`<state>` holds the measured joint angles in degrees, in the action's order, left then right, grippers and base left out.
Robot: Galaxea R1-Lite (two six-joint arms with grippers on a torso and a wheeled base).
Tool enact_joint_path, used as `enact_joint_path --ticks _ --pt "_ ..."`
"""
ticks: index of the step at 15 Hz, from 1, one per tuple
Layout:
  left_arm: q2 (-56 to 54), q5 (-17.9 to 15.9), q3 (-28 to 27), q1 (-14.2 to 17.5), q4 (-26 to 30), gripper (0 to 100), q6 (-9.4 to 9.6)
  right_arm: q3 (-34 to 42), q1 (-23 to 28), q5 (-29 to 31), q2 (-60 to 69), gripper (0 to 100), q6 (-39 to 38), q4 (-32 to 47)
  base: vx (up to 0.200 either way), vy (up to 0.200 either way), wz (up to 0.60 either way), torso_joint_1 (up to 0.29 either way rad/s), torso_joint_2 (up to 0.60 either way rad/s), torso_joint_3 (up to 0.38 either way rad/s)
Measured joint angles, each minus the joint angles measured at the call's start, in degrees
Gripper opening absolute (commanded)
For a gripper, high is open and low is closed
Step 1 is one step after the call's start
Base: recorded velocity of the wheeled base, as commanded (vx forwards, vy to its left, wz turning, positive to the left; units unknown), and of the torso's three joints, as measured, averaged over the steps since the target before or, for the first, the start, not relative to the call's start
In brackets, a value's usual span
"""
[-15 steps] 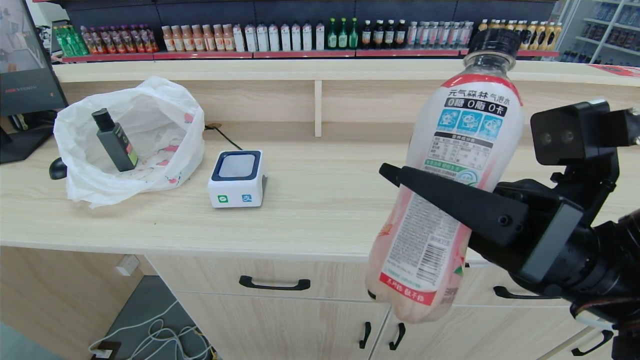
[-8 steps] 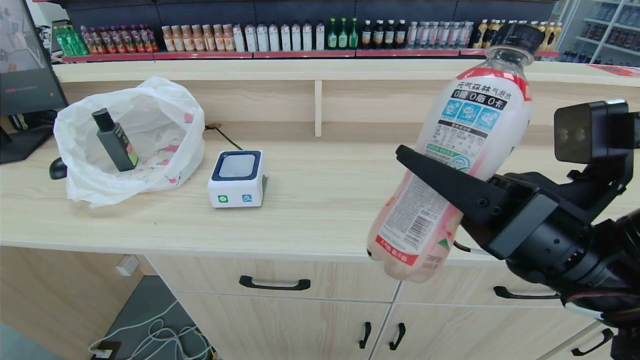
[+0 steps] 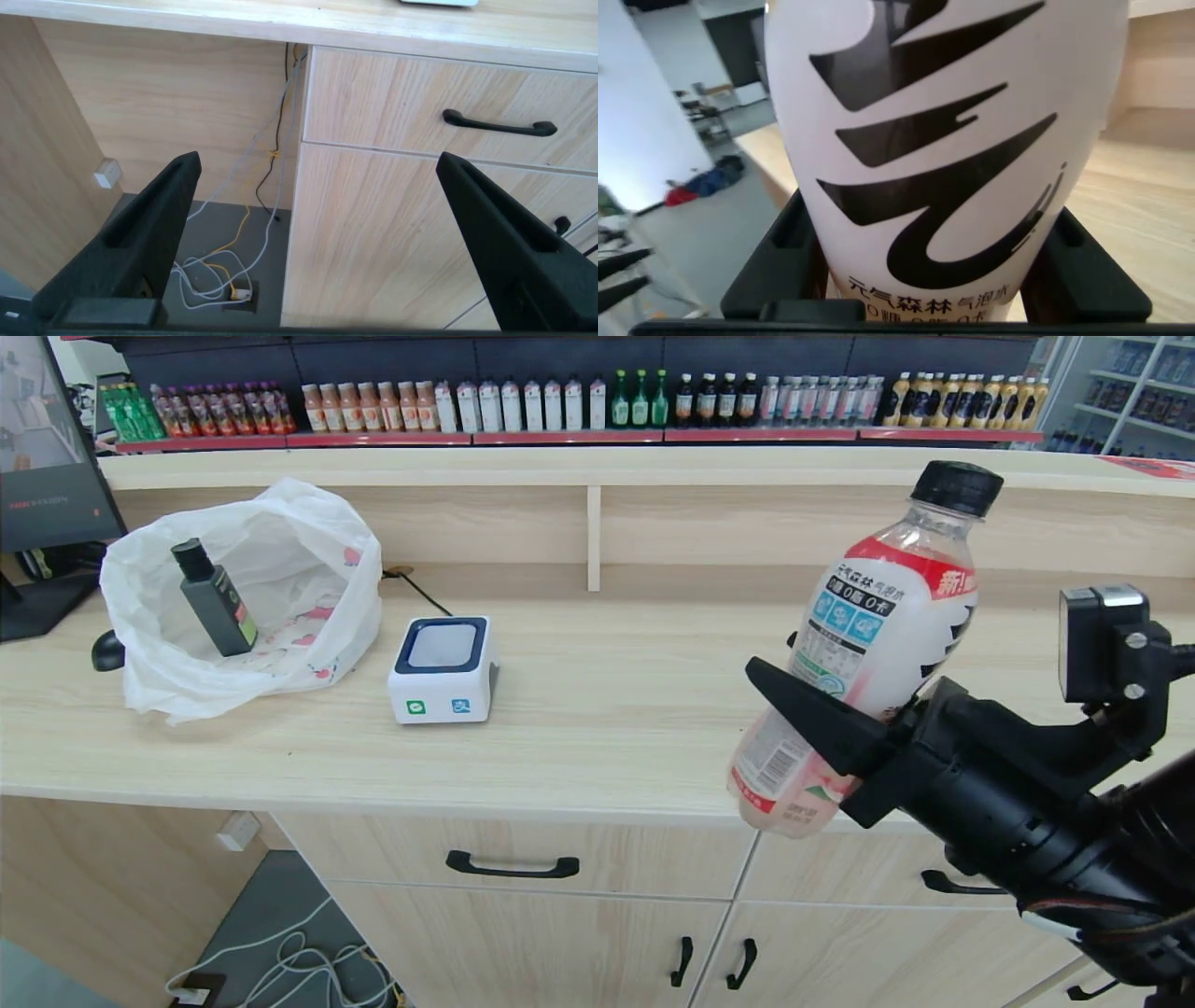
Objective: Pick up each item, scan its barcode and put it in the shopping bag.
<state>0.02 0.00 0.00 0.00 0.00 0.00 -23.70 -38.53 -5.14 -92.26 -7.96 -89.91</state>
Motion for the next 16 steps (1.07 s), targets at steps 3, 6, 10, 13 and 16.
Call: enact_joint_path --ticks 3,6,10,13,16 --pt "0.0 0.0 0.0 0.0 0.0 100 0.05 -0.78 0.22 4.83 -0.88 0 3.36 -0.06 0.0 0.0 0.0 0.0 0.0 0.0" --pt "0.0 0.0 0.0 -0.02 0.0 100 0.33 -0.52 0.72 6.56 -1.29 0 7.23 -0.04 0.0 0.0 0.0 0.0 0.0 0.0" --pt "0.0 0.0 0.0 -0.05 0.0 100 0.27 -2.93 5.4 8.69 -1.84 0 8.12 -0.04 0.0 0.0 0.0 0.0 0.0 0.0" --pt "0.0 0.0 0.0 0.0 0.0 100 0.21 -5.57 8.13 8.69 -2.36 0 8.14 -0.09 0.0 0.0 0.0 0.0 0.0 0.0" --pt "0.0 0.0 0.0 0.0 0.0 100 0.18 -6.18 8.41 8.56 -2.84 0 8.09 -0.01 0.0 0.133 0.0 0.0 0.0 0.002"
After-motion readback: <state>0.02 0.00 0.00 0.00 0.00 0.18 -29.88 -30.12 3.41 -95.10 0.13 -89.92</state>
